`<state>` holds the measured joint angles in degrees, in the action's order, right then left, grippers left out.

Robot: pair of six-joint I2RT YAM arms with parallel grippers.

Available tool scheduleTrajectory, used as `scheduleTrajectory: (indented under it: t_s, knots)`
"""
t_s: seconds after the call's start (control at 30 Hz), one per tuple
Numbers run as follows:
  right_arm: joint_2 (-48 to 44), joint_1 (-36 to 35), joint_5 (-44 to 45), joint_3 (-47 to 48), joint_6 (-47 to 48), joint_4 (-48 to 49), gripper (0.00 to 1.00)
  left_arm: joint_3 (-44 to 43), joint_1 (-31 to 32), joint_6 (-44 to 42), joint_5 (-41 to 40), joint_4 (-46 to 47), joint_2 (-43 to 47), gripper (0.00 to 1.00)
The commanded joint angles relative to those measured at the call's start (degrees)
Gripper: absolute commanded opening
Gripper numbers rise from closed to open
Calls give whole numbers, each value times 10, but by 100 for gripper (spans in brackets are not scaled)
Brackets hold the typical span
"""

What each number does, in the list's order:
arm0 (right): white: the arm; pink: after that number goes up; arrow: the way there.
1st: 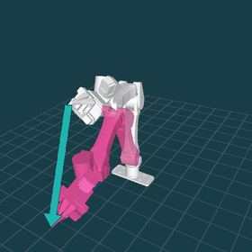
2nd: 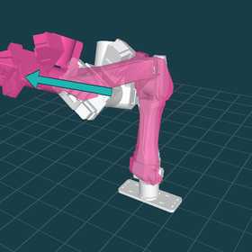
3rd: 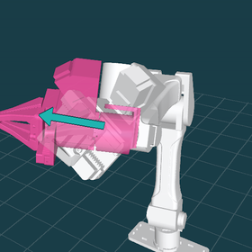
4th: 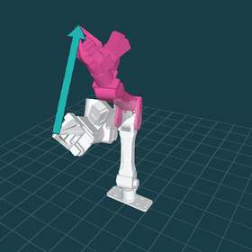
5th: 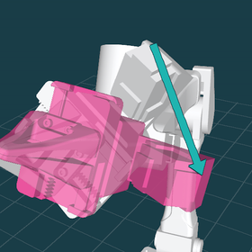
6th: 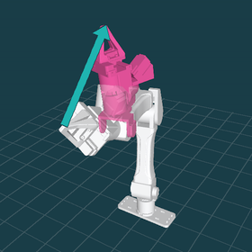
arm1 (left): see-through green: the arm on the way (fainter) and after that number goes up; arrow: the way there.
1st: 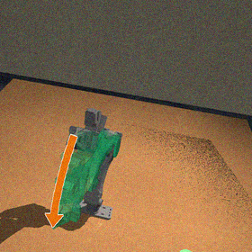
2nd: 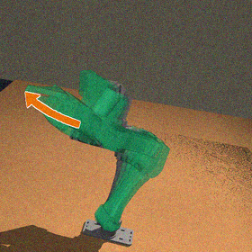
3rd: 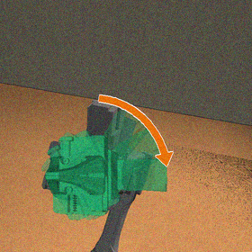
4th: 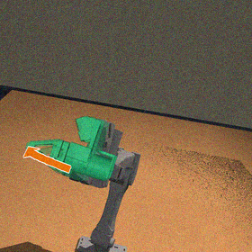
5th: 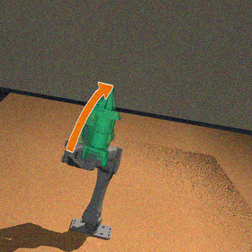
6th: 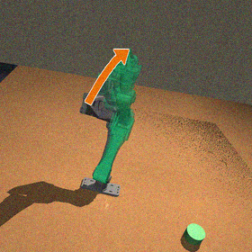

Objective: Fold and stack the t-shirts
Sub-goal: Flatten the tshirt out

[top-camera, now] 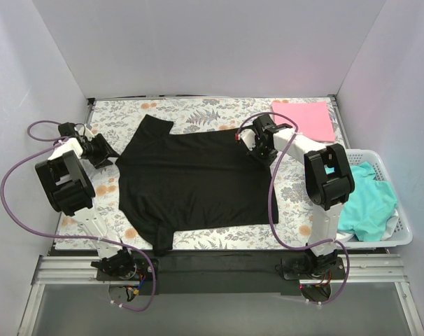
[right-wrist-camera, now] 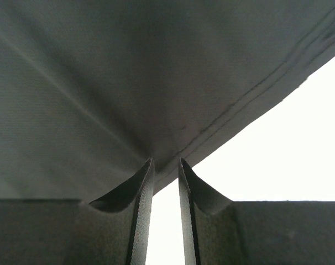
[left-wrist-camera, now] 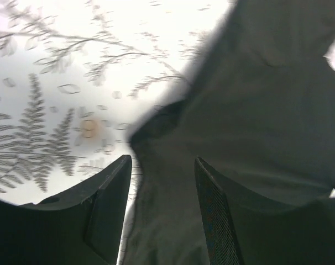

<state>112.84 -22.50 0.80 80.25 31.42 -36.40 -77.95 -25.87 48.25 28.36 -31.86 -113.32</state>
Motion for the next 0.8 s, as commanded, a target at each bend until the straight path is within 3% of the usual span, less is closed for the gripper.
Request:
scheduleTrajectory:
  t_s: [0.0,0.33,0.47,0.77]
  knots:
    - [-30,3,-42,68,-10,-21,31,-21,5,-26,67,19,60,48]
    - [37,3,-51,180,-20,-20,30,-217,84,-70,-2,-38,-68,47]
    - [77,3,-57,220,-33,-19,27,-222,119,-88,13,-51,-81,42]
    - [129,2,-51,228,-48,5,24,-183,137,-90,-47,-50,-107,32]
